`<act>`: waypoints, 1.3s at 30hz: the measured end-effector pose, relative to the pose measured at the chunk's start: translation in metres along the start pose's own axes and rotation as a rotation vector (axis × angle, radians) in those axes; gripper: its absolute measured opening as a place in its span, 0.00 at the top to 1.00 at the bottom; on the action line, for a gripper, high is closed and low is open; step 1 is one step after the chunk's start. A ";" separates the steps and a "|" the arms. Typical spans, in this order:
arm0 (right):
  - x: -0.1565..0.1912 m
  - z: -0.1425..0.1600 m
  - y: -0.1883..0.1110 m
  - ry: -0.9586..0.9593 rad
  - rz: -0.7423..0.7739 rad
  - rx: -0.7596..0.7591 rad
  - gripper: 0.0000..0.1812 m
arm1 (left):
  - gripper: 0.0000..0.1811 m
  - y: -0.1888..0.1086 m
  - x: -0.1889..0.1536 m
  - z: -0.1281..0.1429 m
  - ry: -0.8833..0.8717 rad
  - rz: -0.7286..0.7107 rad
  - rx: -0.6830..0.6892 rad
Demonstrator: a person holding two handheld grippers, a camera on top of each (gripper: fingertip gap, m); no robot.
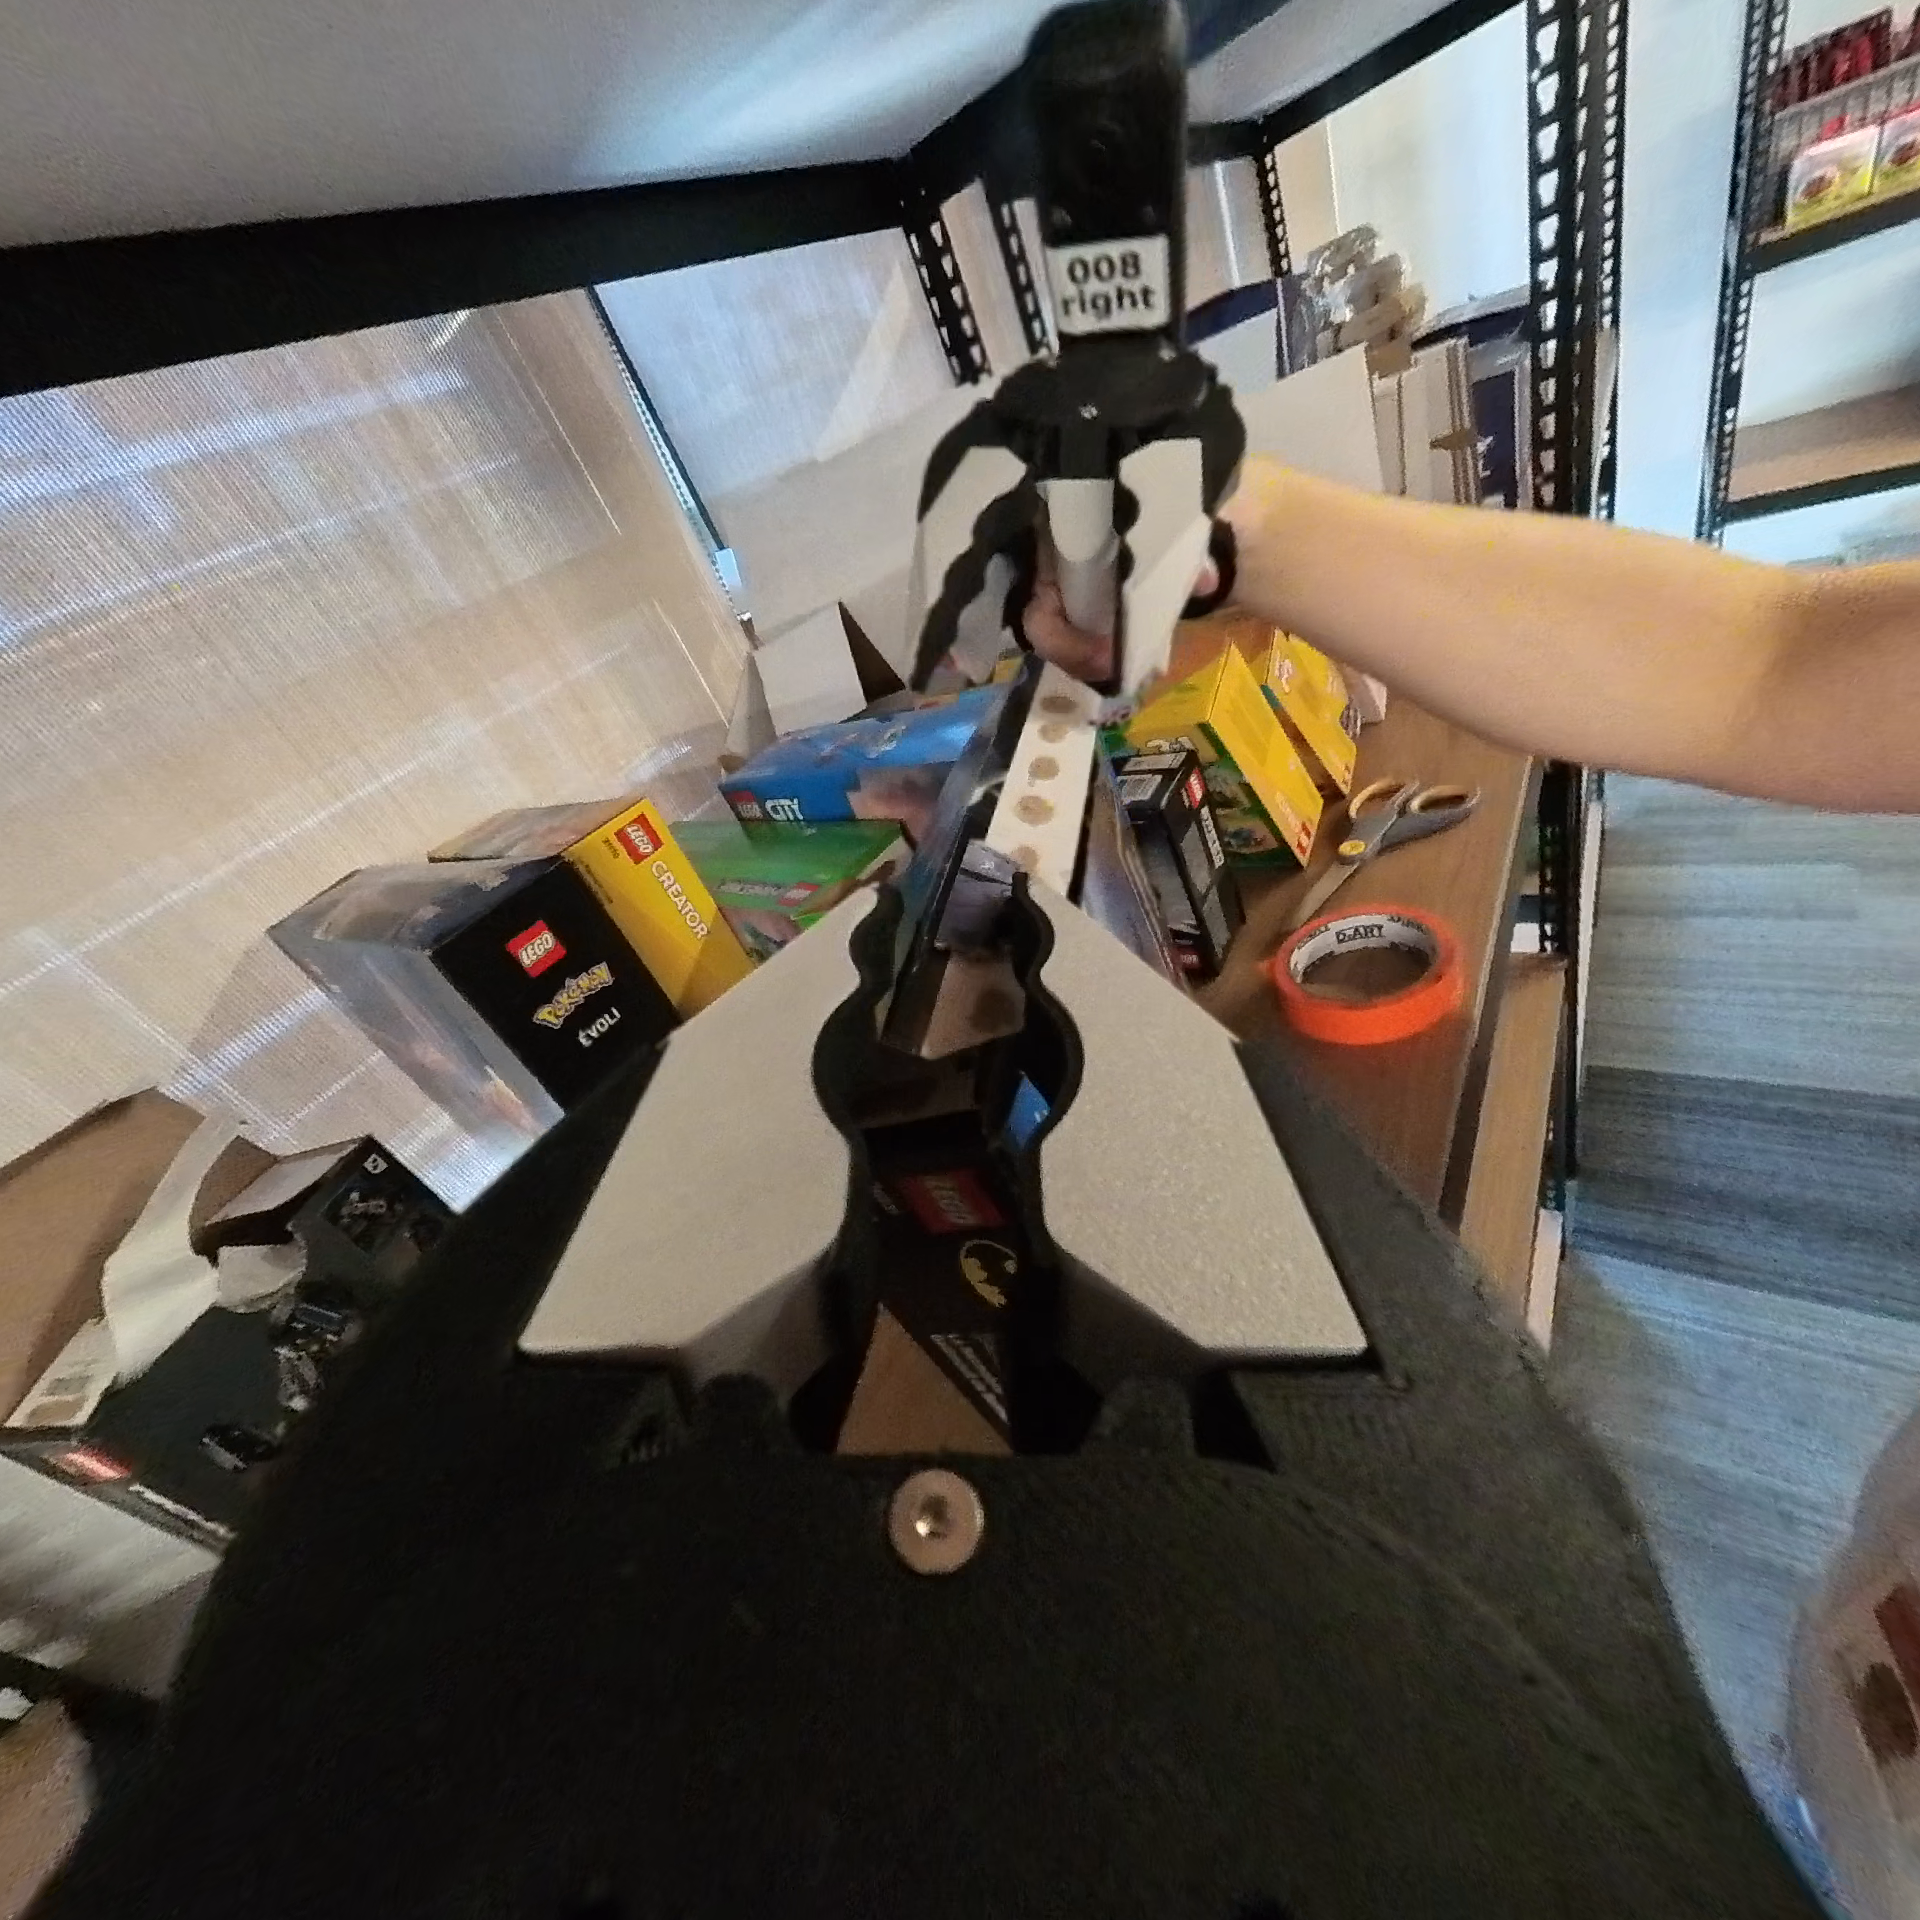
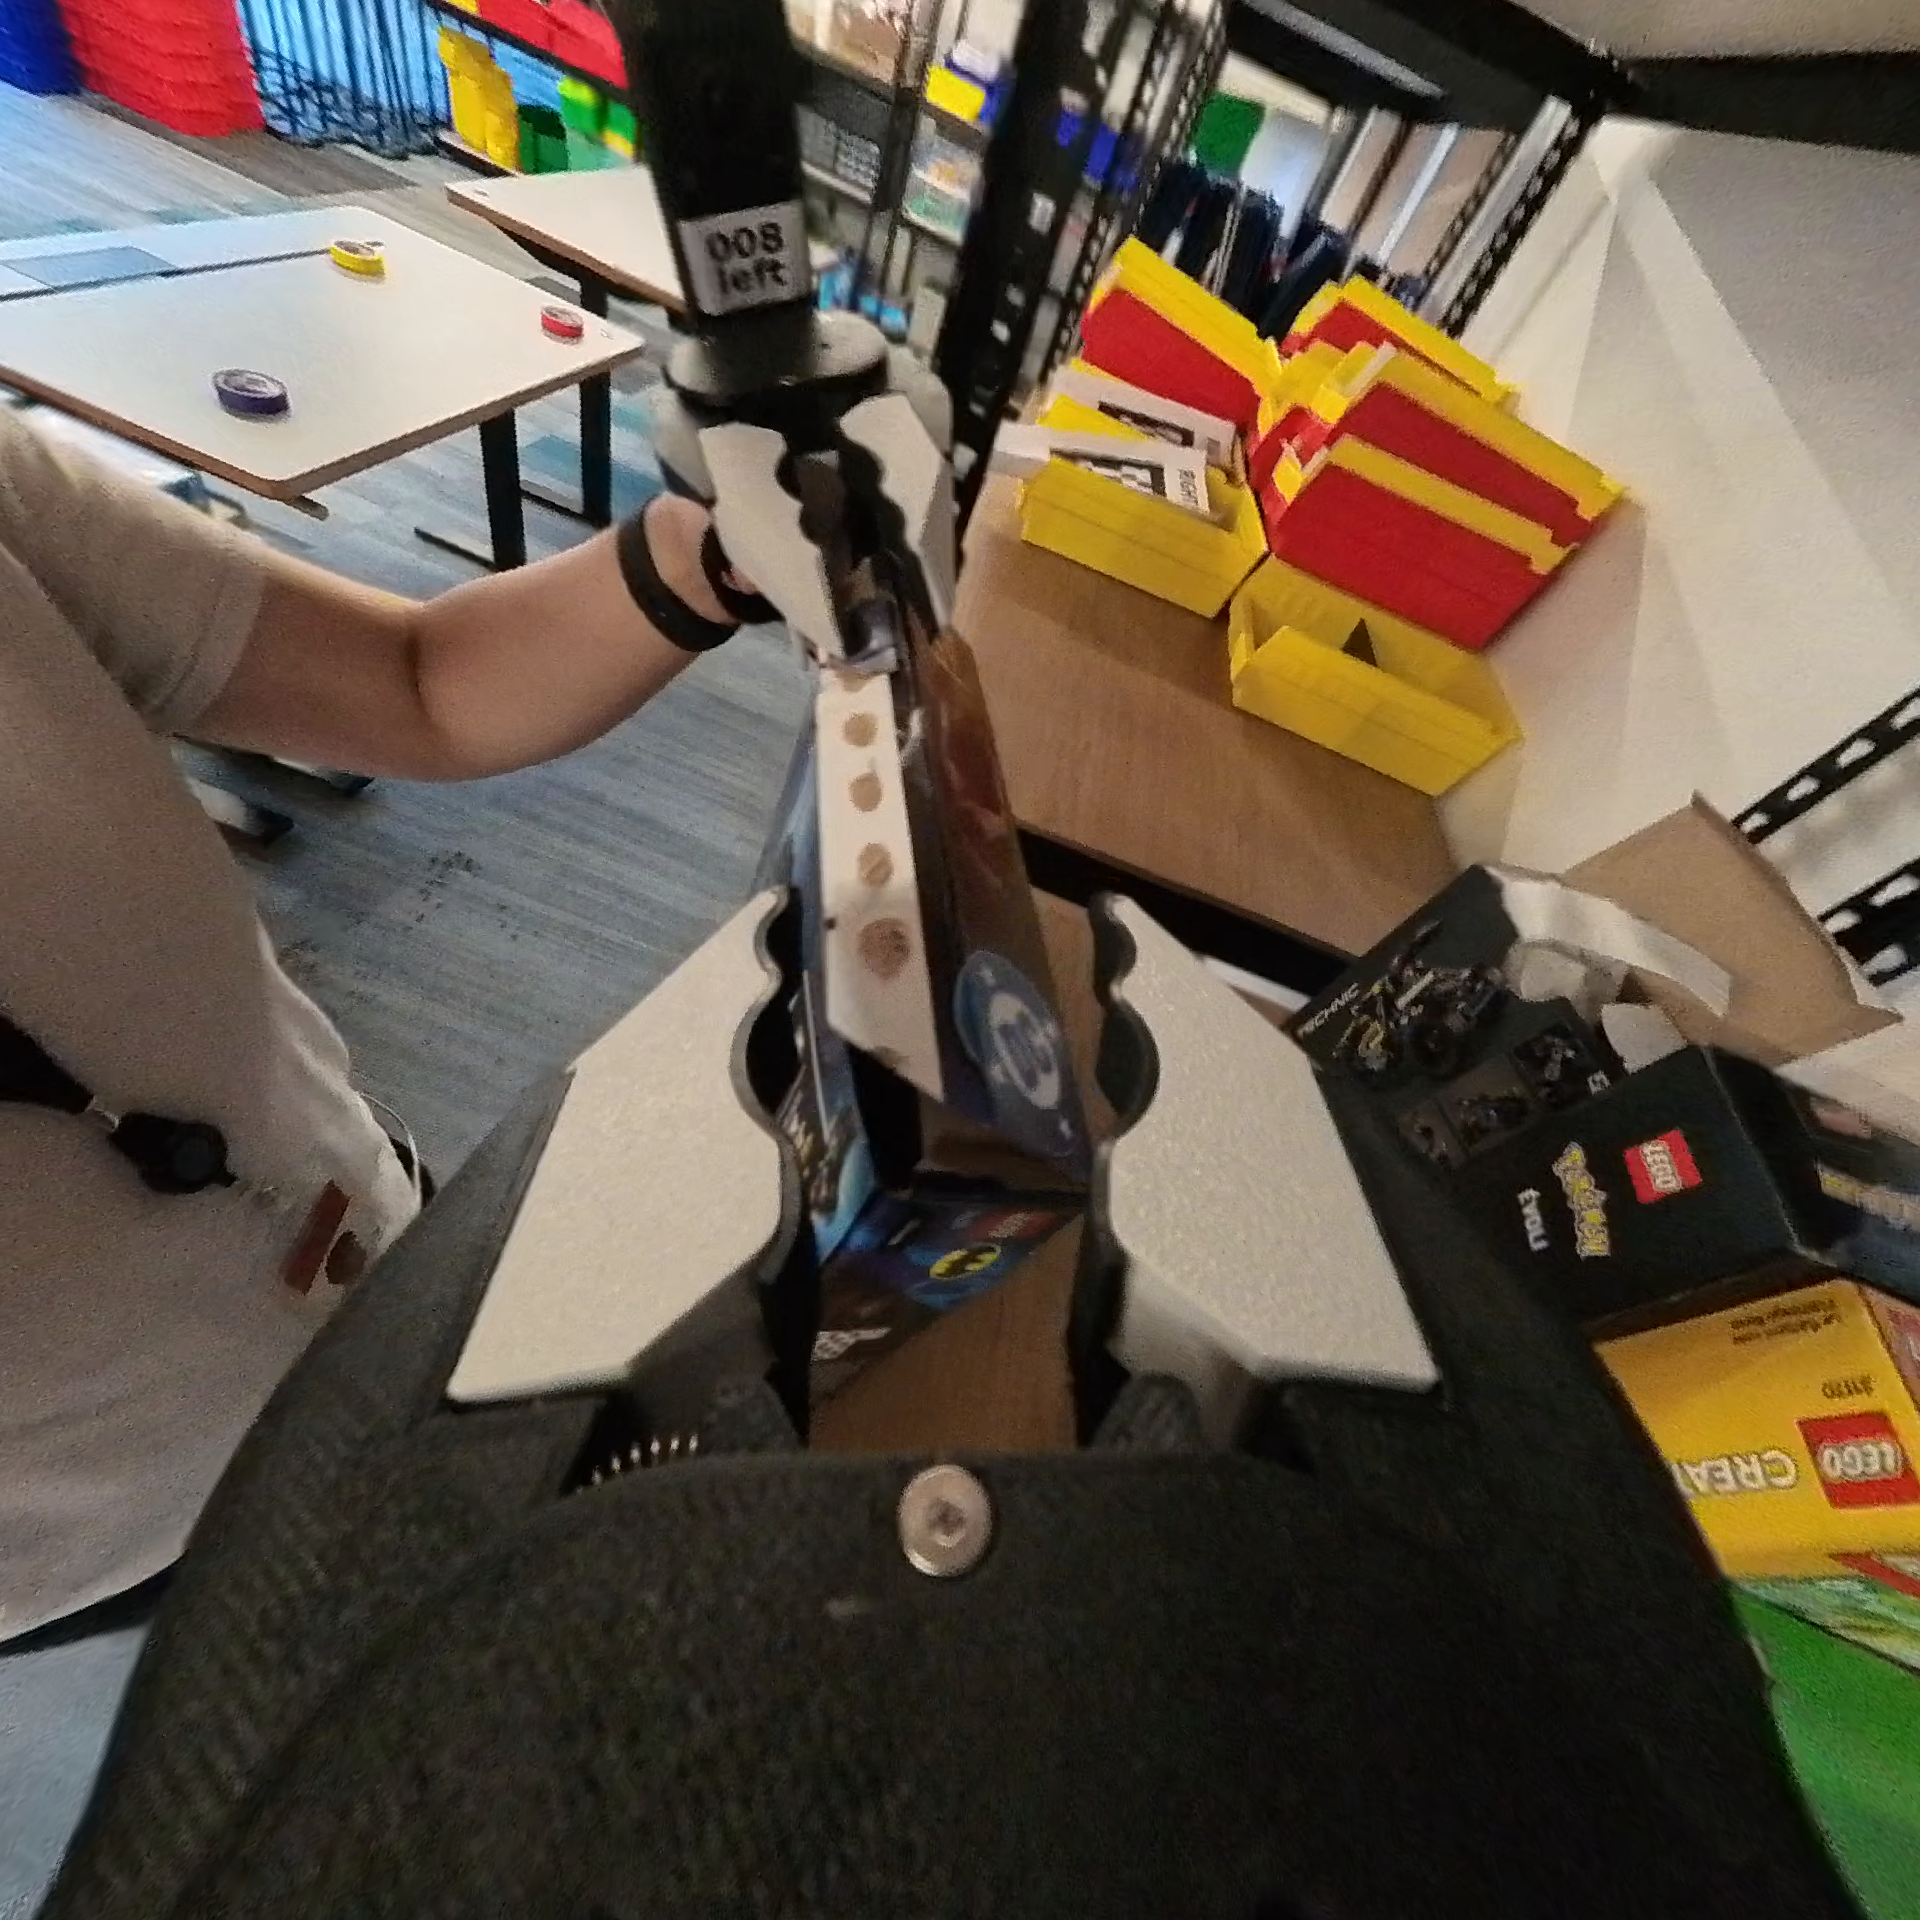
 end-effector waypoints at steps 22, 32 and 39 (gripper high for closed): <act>0.003 0.018 0.034 0.460 -0.345 0.373 0.70 | 0.87 -0.007 -0.007 0.001 0.141 0.175 0.296; 0.001 0.014 0.033 0.441 -0.339 0.420 0.72 | 0.89 -0.005 -0.007 0.001 0.325 0.165 0.351; 0.002 -0.006 0.024 0.253 -0.300 0.390 0.89 | 0.89 -0.006 -0.011 0.004 0.415 0.105 0.325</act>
Point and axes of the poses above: each gripper's, where its closed fingertips meet, y out along the fingers, z out of its underside, x = y × z across the jaws, the point moved 3 cm from there along -y, back along the fingers, and after that the axes turned 11 degrees about -z, right-handed, at the moved point
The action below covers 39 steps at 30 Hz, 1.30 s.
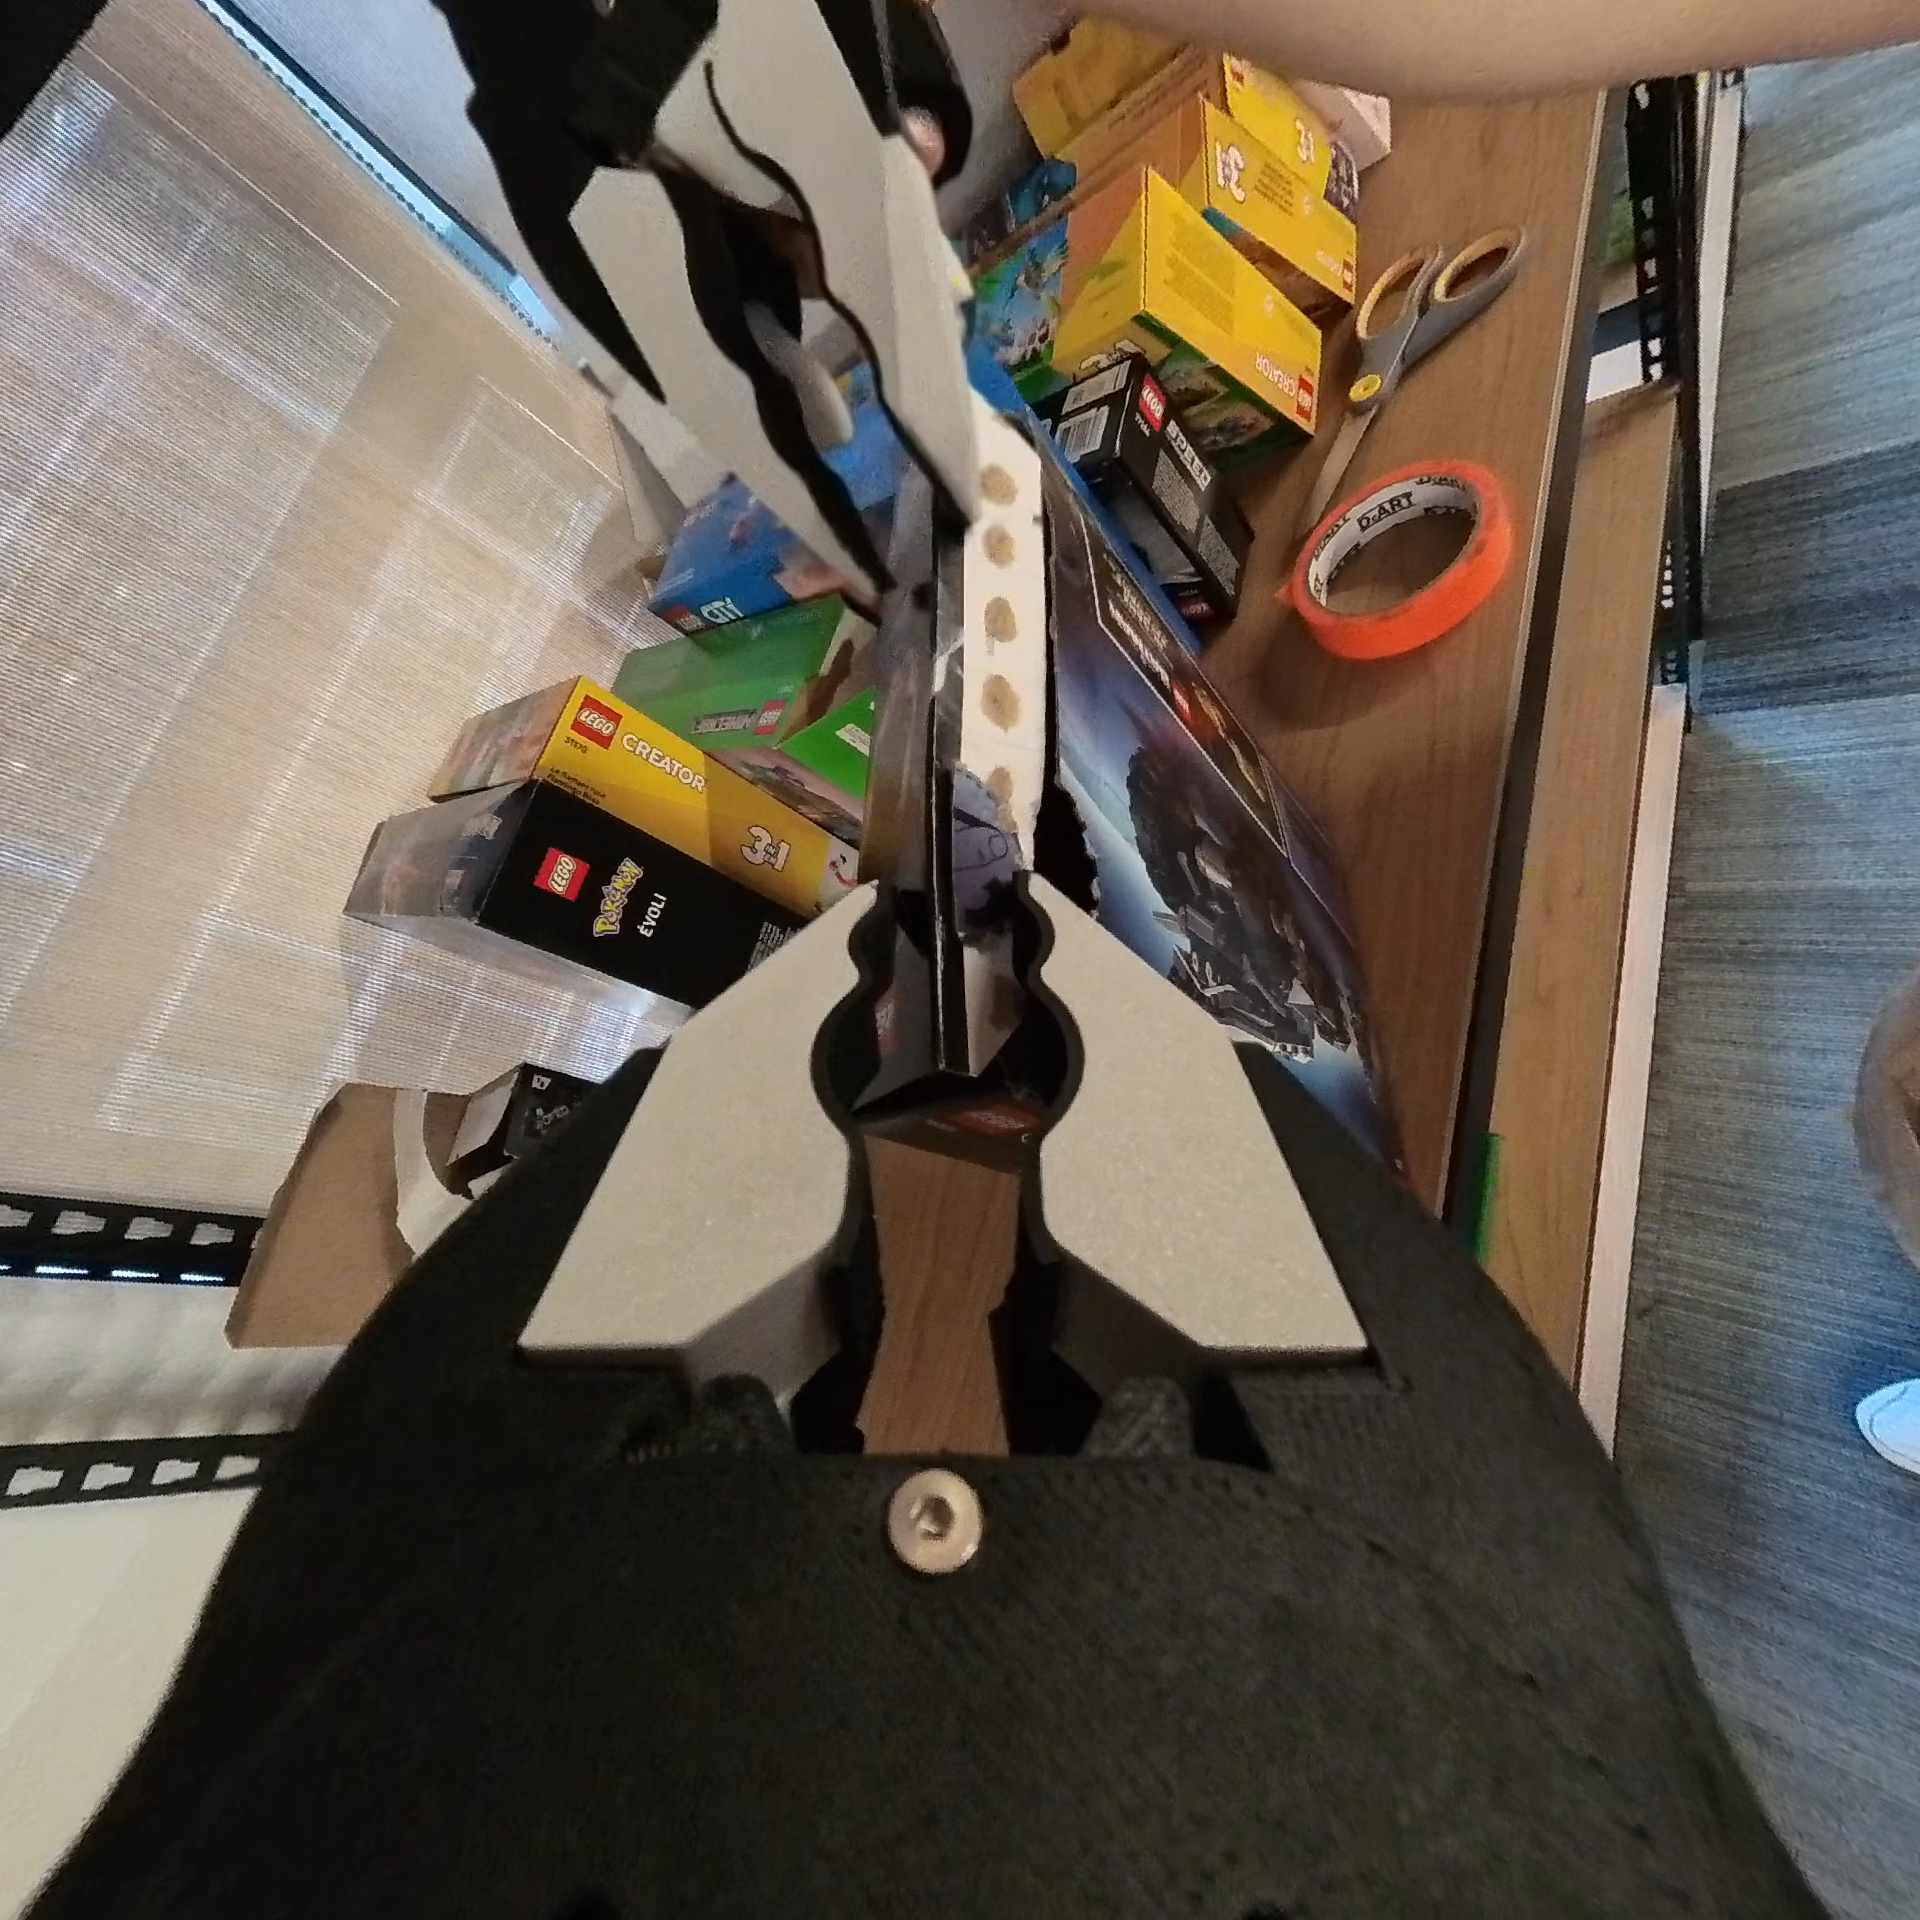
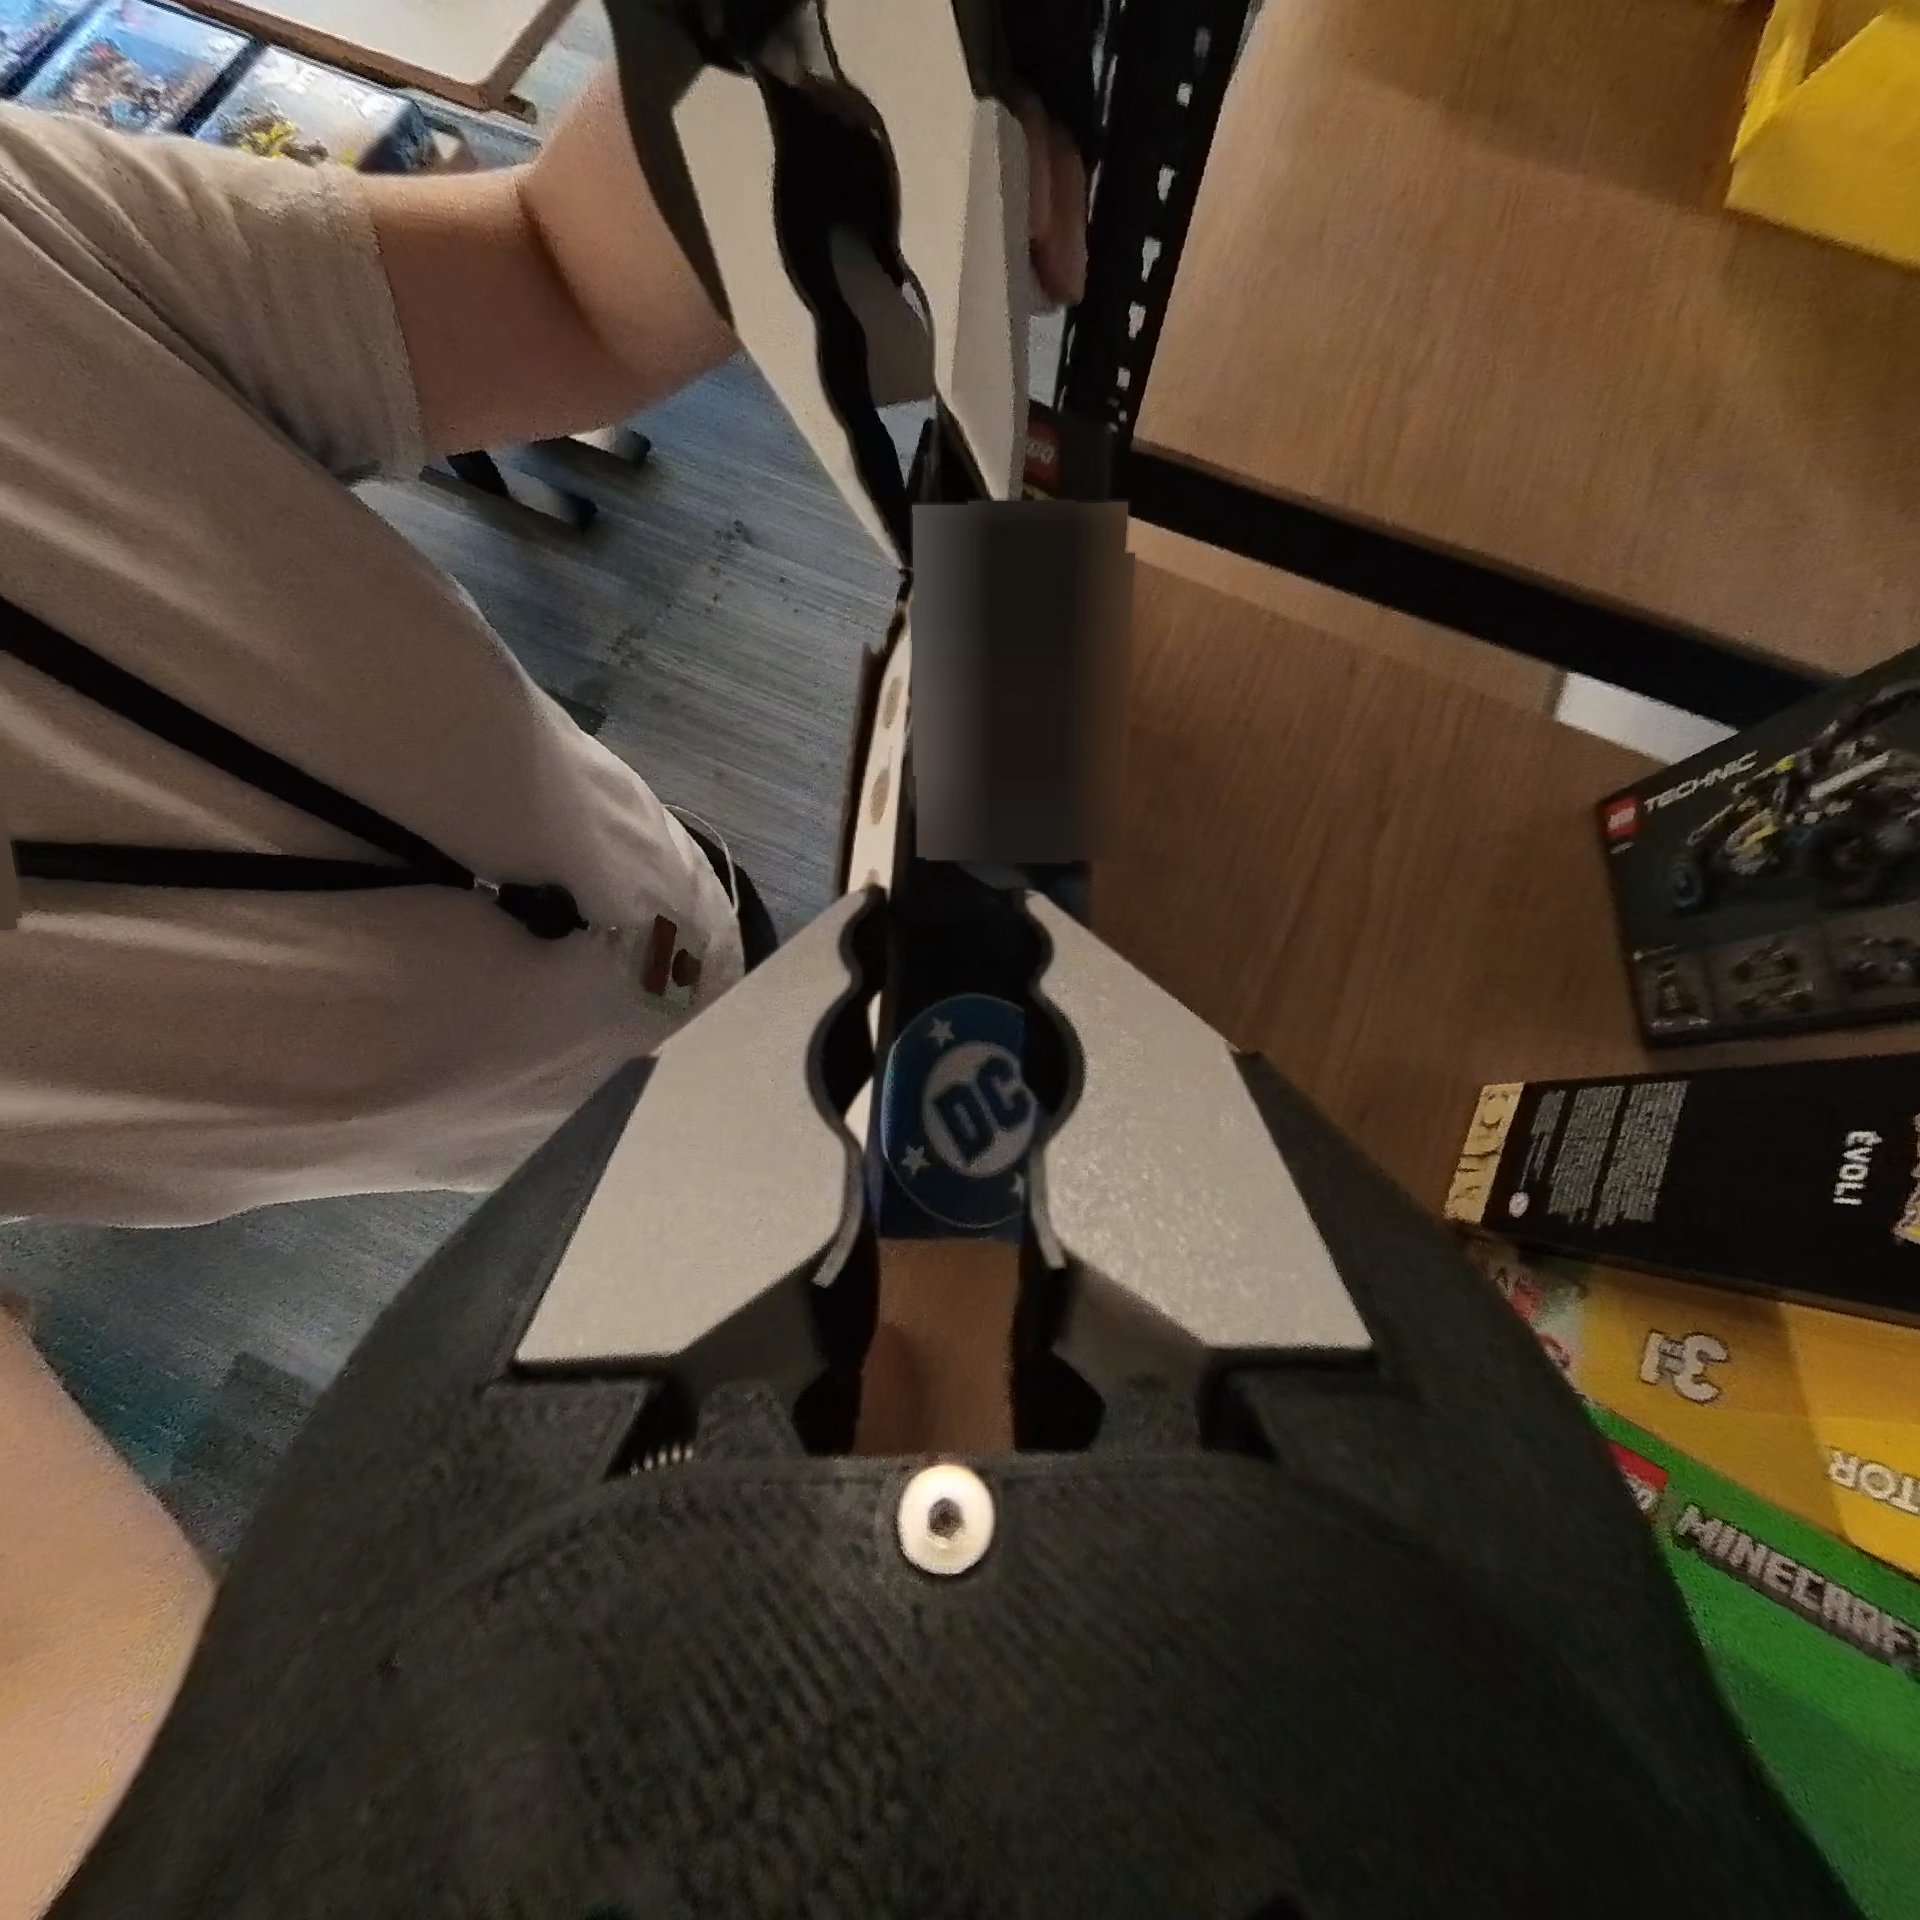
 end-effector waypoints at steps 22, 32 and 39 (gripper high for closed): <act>-0.006 0.004 0.006 0.131 0.065 0.231 0.80 | 0.90 0.002 0.006 0.001 -0.170 0.080 -0.060; -0.008 0.004 0.006 0.156 0.068 0.240 0.81 | 0.90 0.002 0.006 0.001 -0.147 0.050 -0.050; -0.015 0.009 0.009 0.020 0.182 0.260 0.80 | 0.89 0.007 0.006 0.009 -0.075 0.011 -0.023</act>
Point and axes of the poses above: each gripper's, where its closed fingertips meet, y out along the fingers, z out of its underside, x = y × z across the jaws, the point moved 3 cm from there along -y, back along the fingers, and after that the axes turned 11 degrees about -z, right-handed, at the moved point
